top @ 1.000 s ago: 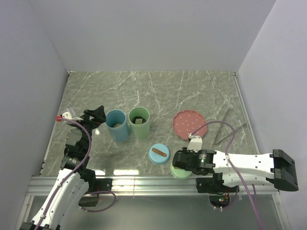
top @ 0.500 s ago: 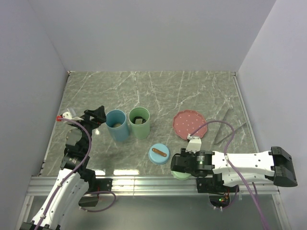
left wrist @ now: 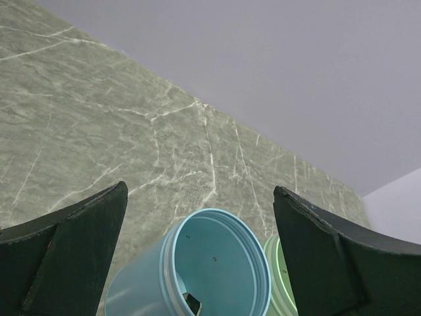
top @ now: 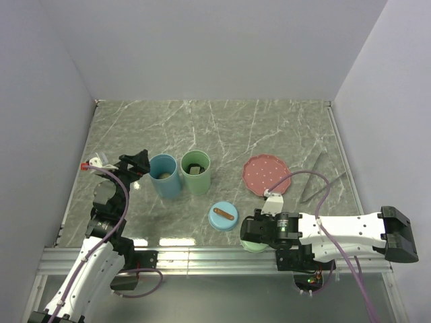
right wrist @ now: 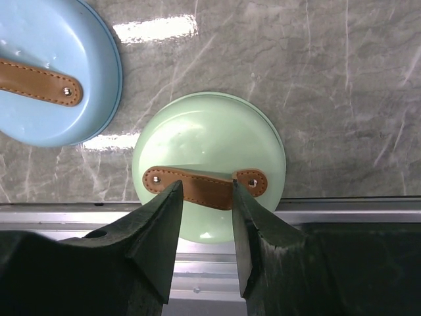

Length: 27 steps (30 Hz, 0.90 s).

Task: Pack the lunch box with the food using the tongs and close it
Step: Pick up the lid of the lunch box with the right arm

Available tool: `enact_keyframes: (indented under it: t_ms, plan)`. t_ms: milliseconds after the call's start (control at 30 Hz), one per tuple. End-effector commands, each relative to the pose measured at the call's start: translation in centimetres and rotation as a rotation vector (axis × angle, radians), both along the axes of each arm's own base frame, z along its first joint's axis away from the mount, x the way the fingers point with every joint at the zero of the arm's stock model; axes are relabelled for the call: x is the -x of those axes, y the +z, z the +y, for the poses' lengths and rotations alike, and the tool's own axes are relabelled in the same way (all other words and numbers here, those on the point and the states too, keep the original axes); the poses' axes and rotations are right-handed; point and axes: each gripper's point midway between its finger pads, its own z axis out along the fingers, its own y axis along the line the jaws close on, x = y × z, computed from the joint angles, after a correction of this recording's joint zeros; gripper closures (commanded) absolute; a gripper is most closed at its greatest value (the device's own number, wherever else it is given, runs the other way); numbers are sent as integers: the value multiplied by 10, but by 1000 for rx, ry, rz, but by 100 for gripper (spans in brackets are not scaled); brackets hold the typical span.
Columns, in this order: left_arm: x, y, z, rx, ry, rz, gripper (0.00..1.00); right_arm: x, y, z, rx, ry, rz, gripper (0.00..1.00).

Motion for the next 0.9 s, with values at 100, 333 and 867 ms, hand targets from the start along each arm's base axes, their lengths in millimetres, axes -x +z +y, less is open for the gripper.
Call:
enact_keyframes:
  t_ms: [100, 333, 867]
  plan:
    - [-1, 10, -2, 16, -13, -39, 1, -1, -6, -5, -5, -29, -12, 56]
    - [0, 11, -2, 17, -11, -42, 1, -1, -10, -1, -18, -15, -11, 55]
    - [0, 11, -1, 18, -8, -44, 1, -6, -5, 0, 20, -14, -29, 100]
